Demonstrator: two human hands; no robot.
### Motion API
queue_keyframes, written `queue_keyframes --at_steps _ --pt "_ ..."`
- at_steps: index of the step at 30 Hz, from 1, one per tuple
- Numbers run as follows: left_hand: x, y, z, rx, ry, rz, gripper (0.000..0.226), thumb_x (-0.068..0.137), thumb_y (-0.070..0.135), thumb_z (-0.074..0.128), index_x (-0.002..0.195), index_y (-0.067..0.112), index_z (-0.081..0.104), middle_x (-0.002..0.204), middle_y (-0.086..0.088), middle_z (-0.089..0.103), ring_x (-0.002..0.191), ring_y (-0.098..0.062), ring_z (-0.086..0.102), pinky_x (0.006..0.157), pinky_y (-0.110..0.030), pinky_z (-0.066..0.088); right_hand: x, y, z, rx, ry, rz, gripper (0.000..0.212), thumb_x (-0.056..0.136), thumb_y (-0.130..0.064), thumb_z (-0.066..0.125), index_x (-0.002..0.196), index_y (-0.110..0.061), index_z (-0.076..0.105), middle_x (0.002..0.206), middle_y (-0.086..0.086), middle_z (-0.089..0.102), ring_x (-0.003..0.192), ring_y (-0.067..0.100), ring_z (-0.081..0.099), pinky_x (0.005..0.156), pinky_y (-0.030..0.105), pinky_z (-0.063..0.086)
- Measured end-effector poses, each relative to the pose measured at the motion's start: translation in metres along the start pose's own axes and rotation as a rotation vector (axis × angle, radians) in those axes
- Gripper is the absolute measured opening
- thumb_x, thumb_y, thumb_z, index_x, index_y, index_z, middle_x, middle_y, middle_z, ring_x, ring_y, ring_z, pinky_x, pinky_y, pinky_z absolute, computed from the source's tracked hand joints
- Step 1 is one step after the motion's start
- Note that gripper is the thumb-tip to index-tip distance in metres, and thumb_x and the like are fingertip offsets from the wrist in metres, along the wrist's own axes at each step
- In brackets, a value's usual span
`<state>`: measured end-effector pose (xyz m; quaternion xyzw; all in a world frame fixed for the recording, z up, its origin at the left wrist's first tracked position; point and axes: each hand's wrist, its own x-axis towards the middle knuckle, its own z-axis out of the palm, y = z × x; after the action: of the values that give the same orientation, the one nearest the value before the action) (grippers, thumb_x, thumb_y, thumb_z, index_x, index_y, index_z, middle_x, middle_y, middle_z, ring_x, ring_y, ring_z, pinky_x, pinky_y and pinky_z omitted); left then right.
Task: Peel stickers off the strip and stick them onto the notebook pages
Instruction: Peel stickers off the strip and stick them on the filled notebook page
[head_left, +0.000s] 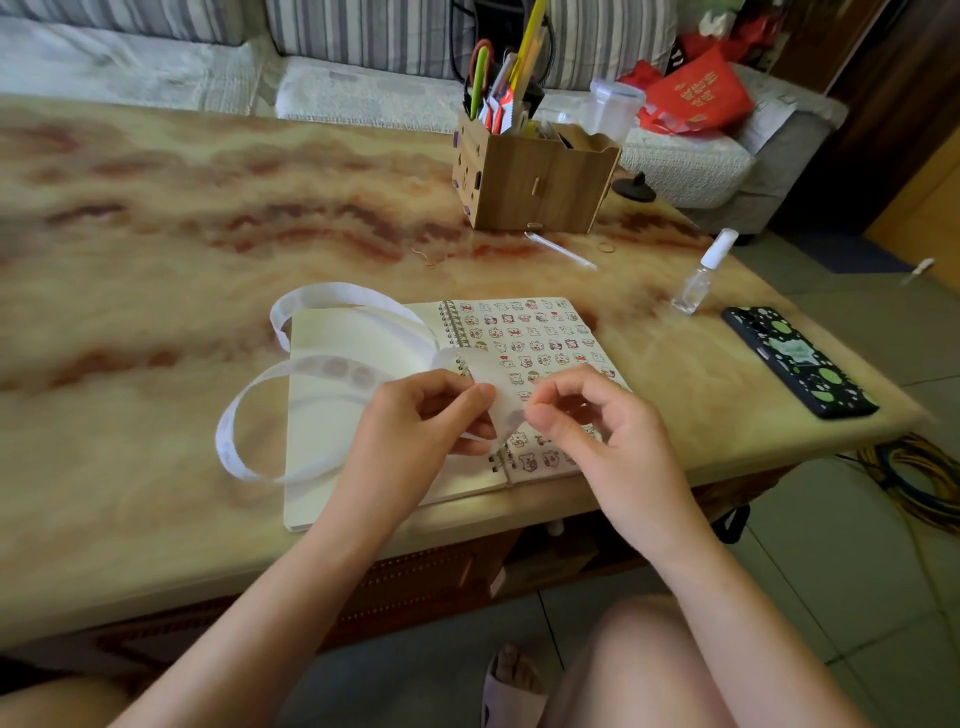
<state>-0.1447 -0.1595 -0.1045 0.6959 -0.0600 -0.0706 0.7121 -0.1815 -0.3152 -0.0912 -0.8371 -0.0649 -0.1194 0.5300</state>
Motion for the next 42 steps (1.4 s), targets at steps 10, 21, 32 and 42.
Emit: queue_keyframes --at_steps 10,21,32,42 --pt "0.003 -0.005 -0.002 0.048 0.002 -0.012 0.017 0.089 0.012 0.062 0.073 0.007 0.068 0.061 -0.002 0.067 0.064 -0.013 0.068 0.067 -0.026 0.059 0.01 0.026 -0.069 -0.092 -0.016 0.416 0.003 0.087 -0.013 0.065 0.087 -0.013 0.069 0.072 -0.005 0.065 0.051 0.0 0.05 0.057 0.015 0.045" --pt "0.004 -0.007 -0.001 0.058 0.007 -0.018 0.017 0.089 0.011 0.062 0.073 0.008 0.069 0.062 -0.004 0.07 0.063 -0.014 0.068 0.065 -0.025 0.059 0.012 0.031 -0.073 -0.199 -0.119 0.466 0.002 0.082 -0.014 0.071 0.083 -0.012 0.071 0.078 0.003 0.068 0.056 0.001 0.05 0.052 0.016 0.04" --pt "0.005 -0.007 -0.001 0.054 0.01 -0.026 0.016 0.089 0.011 0.061 0.076 0.006 0.069 0.063 -0.006 0.07 0.063 -0.016 0.068 0.068 -0.027 0.059 0.012 0.038 -0.073 -0.176 -0.102 0.437 0.002 0.082 -0.01 0.071 0.083 -0.009 0.071 0.078 0.0 0.07 0.052 -0.01 0.052 0.05 0.004 0.038" --pt "0.005 -0.007 -0.001 0.062 0.01 -0.027 0.016 0.089 0.011 0.061 0.077 0.004 0.069 0.062 -0.006 0.069 0.063 -0.015 0.068 0.07 -0.029 0.06 0.01 0.043 -0.069 -0.244 -0.077 0.399 0.004 0.079 -0.013 0.074 0.082 -0.012 0.072 0.083 0.005 0.071 0.073 0.01 0.059 0.071 0.02 0.048"
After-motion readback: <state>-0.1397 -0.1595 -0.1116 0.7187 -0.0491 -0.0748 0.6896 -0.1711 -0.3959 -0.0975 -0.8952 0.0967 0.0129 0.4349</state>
